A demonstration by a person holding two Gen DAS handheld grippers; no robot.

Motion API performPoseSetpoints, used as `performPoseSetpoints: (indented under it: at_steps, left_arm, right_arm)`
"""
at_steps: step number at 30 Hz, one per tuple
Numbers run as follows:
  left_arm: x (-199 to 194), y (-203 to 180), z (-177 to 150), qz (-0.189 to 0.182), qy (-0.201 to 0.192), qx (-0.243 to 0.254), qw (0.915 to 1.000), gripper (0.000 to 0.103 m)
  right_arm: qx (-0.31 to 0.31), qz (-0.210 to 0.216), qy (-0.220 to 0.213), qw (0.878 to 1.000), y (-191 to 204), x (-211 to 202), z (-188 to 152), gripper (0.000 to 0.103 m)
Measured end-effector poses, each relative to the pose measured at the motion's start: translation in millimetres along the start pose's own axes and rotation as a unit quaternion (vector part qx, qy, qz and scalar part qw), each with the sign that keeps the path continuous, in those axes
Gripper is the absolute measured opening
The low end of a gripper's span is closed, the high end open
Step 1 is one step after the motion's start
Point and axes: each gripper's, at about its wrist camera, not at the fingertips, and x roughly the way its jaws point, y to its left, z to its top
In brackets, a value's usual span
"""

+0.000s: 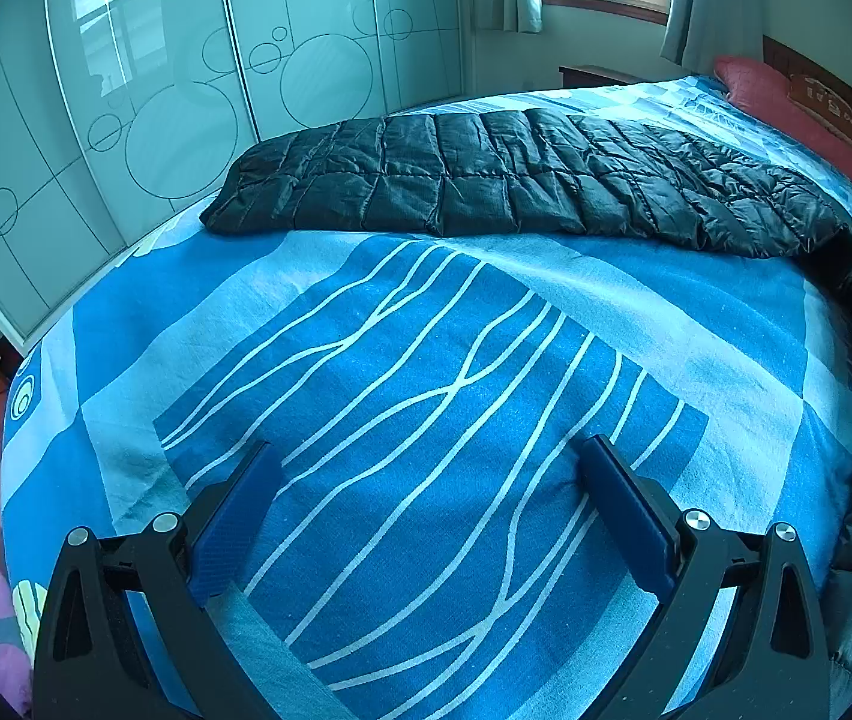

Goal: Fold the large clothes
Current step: 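Carry the held sleeve across the jacket body with the right gripper, then lower the sleeve onto the jacket back and open the right gripper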

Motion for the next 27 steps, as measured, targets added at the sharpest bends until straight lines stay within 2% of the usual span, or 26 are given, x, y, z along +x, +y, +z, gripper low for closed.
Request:
performPoseSetpoints:
  at_steps: [2,4,6,7,8,9,12,16,18,19,21,22,24,27]
  left_arm:
    - [0,0,0,0.002,0.0,0.001,1.0,0.099]
    - [1,-2,1,0.005,-0.001,0.003,1.0,0.099]
    - [0,-3,2,0.006,-0.001,0.004,1.0,0.099]
    - [1,-2,2,0.007,-0.001,0.004,1.0,0.099]
    - [1,-3,2,0.007,-0.001,0.005,1.0,0.099]
    - [1,-4,2,0.008,-0.001,0.005,1.0,0.099]
    - [1,-5,2,0.009,-0.002,0.005,0.9999,0.099]
    - [1,-5,2,0.009,-0.002,0.005,0.9999,0.099]
    - [1,-4,3,0.01,-0.002,0.007,0.9999,0.099]
    - [2,-5,3,0.01,-0.002,0.007,0.9999,0.099]
    - [1,-6,3,0.009,-0.001,0.006,0.9999,0.099]
    - [1,-6,3,0.009,-0.001,0.005,0.9999,0.099]
    - [1,-6,3,0.009,-0.001,0.006,0.9999,0.099]
    - [2,-6,3,0.009,-0.001,0.005,0.9999,0.099]
  right_arm:
    - [0.05,-0.048,-0.011,0.998,-57,4,6,0.014]
    - [0.073,-0.068,-0.007,0.995,-91,11,1,0.014]
    - [0.077,-0.076,0.016,0.994,-113,26,-8,0.013]
    - [0.072,-0.074,0.042,0.994,-121,41,-16,0.011]
    - [0.066,-0.072,0.069,0.993,-123,54,-23,0.01]
    - [0.061,-0.069,0.075,0.993,-127,62,-28,0.01]
    - [0.053,-0.066,0.075,0.994,-129,56,-23,0.009]
    - [0.028,-0.078,0.027,0.996,-116,35,-1,0.01]
    - [0.027,-0.088,0.025,0.995,-118,45,7,0.011]
    - [0.033,-0.088,0.032,0.995,-123,54,7,0.011]
    - [0.051,-0.088,0.082,0.991,-135,84,2,0.012]
    - [0.054,-0.086,0.087,0.991,-135,90,1,0.012]
    - [0.052,-0.093,0.08,0.991,-131,82,10,0.012]
    - [0.043,-0.09,0.035,0.994,-118,65,27,0.016]
